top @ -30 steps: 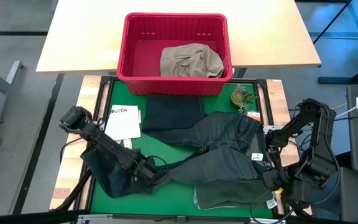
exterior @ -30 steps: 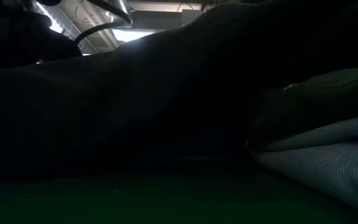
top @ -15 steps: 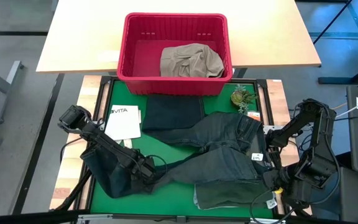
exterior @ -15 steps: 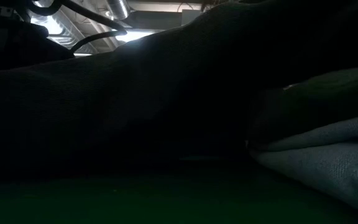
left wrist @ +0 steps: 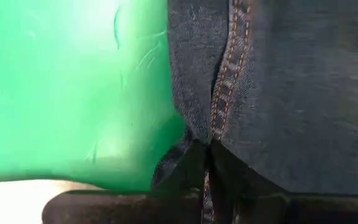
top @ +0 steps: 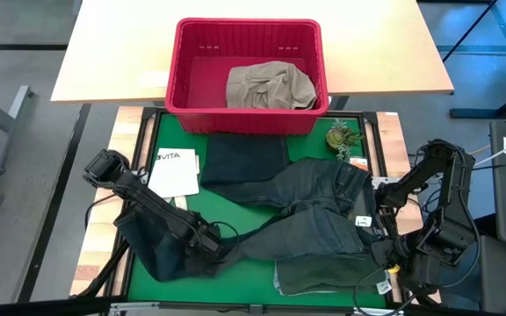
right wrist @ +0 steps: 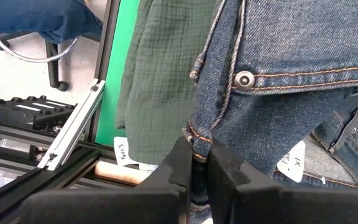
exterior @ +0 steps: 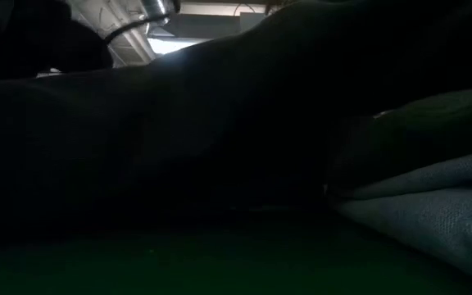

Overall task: Fold Laundry from Bin
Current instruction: Fold the dark blue jeans

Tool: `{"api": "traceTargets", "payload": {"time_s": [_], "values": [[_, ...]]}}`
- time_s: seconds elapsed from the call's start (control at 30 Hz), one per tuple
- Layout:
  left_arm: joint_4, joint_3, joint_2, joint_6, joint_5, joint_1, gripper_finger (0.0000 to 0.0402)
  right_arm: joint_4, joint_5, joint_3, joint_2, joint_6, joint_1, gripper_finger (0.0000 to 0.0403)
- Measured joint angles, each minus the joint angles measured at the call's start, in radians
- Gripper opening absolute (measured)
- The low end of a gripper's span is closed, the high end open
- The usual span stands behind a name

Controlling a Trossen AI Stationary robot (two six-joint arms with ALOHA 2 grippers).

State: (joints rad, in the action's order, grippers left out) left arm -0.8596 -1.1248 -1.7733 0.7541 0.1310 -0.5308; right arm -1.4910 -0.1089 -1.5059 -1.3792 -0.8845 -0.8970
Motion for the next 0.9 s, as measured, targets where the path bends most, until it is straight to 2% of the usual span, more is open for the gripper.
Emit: {"api": "traceTargets", "payload": {"time_s": [0.13,0.3,0.7,0.8,0.9], "values": [[-0.030,-0.036,0.037,-0.003,-0.019,0.008,0.0001,0.000,0.000,0.000,0.000,0.000,0.000,0.0026],[-0.117,-0.074,0.094,-0.001,-0.090,0.034,0.0001,0.000,0.000,0.000,0.000,0.000,0.000,0.0026],[-0.435,-0.116,0.211,0.003,-0.323,0.212,0.0000,-0.002,0.001,0.000,0.000,-0.011,0.000,0.0026],[-0.525,-0.109,0.211,-0.002,-0.341,0.263,0.0000,-0.003,0.028,0.000,0.000,-0.071,0.001,0.0026],[-0.522,-0.066,0.211,-0.003,-0.344,0.312,0.0000,-0.002,0.092,0.000,0.000,-0.138,0.000,0.0026]]}}
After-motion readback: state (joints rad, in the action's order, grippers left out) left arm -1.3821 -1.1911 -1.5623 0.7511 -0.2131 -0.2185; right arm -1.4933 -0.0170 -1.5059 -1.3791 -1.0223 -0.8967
